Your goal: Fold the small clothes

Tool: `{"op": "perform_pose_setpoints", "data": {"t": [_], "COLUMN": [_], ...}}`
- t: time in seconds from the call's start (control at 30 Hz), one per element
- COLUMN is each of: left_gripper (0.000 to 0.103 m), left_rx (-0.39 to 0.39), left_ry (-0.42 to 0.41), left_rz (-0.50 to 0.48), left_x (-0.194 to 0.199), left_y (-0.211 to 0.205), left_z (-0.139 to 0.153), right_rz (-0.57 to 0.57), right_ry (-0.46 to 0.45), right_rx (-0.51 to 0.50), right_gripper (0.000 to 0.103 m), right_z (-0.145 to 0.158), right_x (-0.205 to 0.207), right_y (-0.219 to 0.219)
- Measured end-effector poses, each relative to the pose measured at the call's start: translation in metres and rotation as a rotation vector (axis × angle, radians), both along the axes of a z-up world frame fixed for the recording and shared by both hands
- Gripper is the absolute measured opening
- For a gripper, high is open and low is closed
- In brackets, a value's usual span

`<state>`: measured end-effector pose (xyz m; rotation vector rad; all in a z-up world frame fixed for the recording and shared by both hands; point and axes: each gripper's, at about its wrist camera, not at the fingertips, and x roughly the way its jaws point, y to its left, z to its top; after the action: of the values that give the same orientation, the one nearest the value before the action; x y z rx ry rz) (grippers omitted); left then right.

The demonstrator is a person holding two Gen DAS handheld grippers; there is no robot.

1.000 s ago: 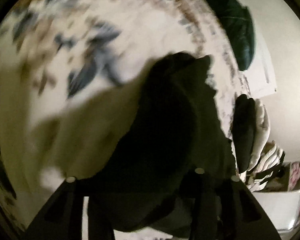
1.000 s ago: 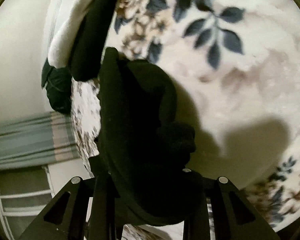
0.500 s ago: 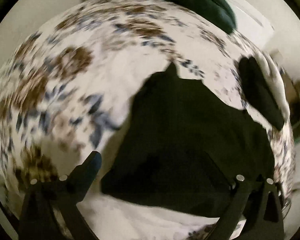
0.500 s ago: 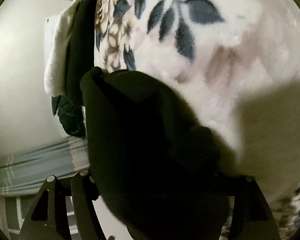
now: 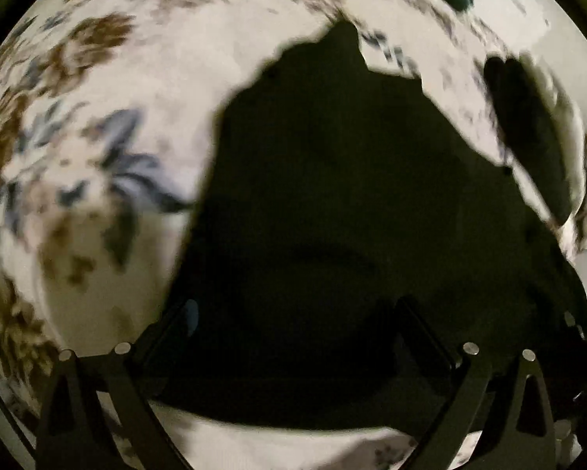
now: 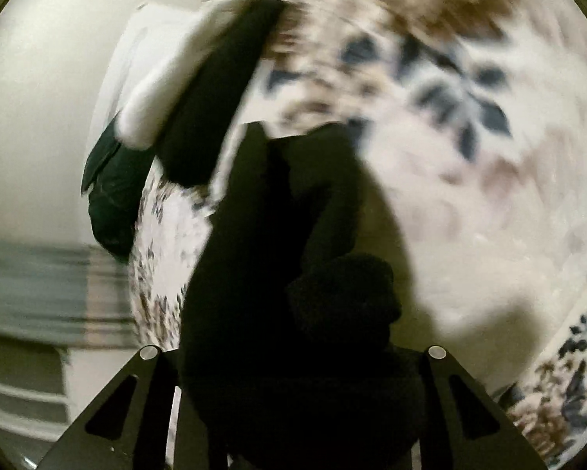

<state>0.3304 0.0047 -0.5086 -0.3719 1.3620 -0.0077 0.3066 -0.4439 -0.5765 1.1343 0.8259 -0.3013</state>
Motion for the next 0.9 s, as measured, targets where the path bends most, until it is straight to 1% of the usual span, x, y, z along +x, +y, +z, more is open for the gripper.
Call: {"op": "perform_pose_setpoints", "data": {"t": [0.1, 0.13, 0.17, 0.2, 0.23, 0.27, 0.3, 0.33, 0.4, 0.43, 0.5, 0.57, 0.6, 0.63, 0.67, 0.7, 0.73, 0.77, 0.8, 0.83, 0.87, 0.9], "left_gripper": [0.103, 0.103, 0.103, 0.103, 0.103, 0.103, 0.103, 0.103, 0.103, 0.103, 0.103, 0.103, 0.103, 0.103, 0.103, 0.103, 0.103, 0.103, 0.103, 0.103, 0.103, 0.103], "left_rx": [-0.024, -0.025, -0.024, -0.023, -0.021, -0.014, -0.007, 0.004, 0.036, 0.04, 0.033, 0.031, 0.025, 0.011, -0.013, -0.028, -0.055, -0.073, -0.096, -0.118, -0.14, -0.165], "left_ry": [-0.028, -0.032, -0.033, -0.036, -0.035, -0.028, -0.025, -0.022, -0.002, 0.011, 0.024, 0.026, 0.025, 0.023, 0.018, 0.015, 0.008, 0.0, -0.011, -0.023, -0.038, -0.059], "left_rz": [0.074, 0.11, 0.134, 0.175, 0.208, 0.248, 0.277, 0.297, 0.335, 0.354, 0.397, 0.409, 0.411, 0.41, 0.405, 0.401, 0.395, 0.388, 0.377, 0.365, 0.351, 0.332], "left_x": [-0.021, -0.029, -0.034, -0.043, -0.049, -0.059, -0.069, -0.075, -0.087, -0.094, -0.104, -0.11, -0.113, -0.115, -0.114, -0.114, -0.111, -0.105, -0.098, -0.091, -0.083, -0.074], "left_y": [0.039, 0.057, 0.066, 0.086, 0.102, 0.122, 0.136, 0.147, 0.17, 0.179, 0.196, 0.2, 0.202, 0.202, 0.201, 0.201, 0.198, 0.196, 0.192, 0.188, 0.185, 0.18], "left_z": [0.022, 0.027, 0.032, 0.035, 0.037, 0.038, 0.037, 0.036, 0.03, 0.028, 0.022, 0.021, 0.021, 0.023, 0.025, 0.028, 0.033, 0.037, 0.043, 0.051, 0.058, 0.067], "right_rz": [0.162, 0.242, 0.328, 0.399, 0.519, 0.59, 0.668, 0.797, 0.941, 1.026, 1.105, 1.125, 1.13, 1.136, 1.152, 1.17, 1.217, 1.274, 1.318, 1.362, 1.37, 1.339], "right_ry": [0.003, 0.003, 0.004, 0.006, 0.006, 0.006, 0.003, 0.006, 0.015, 0.033, 0.057, 0.083, 0.092, 0.095, 0.098, 0.103, 0.098, 0.064, 0.031, -0.003, -0.026, -0.044], "right_rx": [-0.183, -0.251, -0.324, -0.376, -0.465, -0.512, -0.554, -0.616, -0.691, -0.732, -0.786, -0.86, -0.867, -0.862, -0.845, -0.832, -0.796, -0.717, -0.622, -0.481, -0.373, -0.24], "right_gripper": [0.028, 0.027, 0.027, 0.027, 0.027, 0.027, 0.027, 0.027, 0.027, 0.027, 0.027, 0.027, 0.029, 0.035, 0.045, 0.05, 0.062, 0.08, 0.083, 0.083, 0.083, 0.083], "right_z": [0.043, 0.055, 0.065, 0.069, 0.073, 0.074, 0.072, 0.065, 0.051, 0.036, 0.017, 0.003, 0.0, 0.0, 0.002, 0.006, 0.011, 0.019, 0.03, 0.039, 0.05, 0.062], "right_x": [0.041, 0.056, 0.07, 0.079, 0.094, 0.104, 0.108, 0.115, 0.101, 0.096, 0.082, 0.073, 0.074, 0.075, 0.075, 0.078, 0.079, 0.076, 0.07, 0.066, 0.063, 0.063], "right_y": [0.05, 0.075, 0.106, 0.131, 0.172, 0.199, 0.228, 0.271, 0.324, 0.355, 0.385, 0.401, 0.404, 0.404, 0.405, 0.402, 0.402, 0.4, 0.395, 0.389, 0.379, 0.358]}}
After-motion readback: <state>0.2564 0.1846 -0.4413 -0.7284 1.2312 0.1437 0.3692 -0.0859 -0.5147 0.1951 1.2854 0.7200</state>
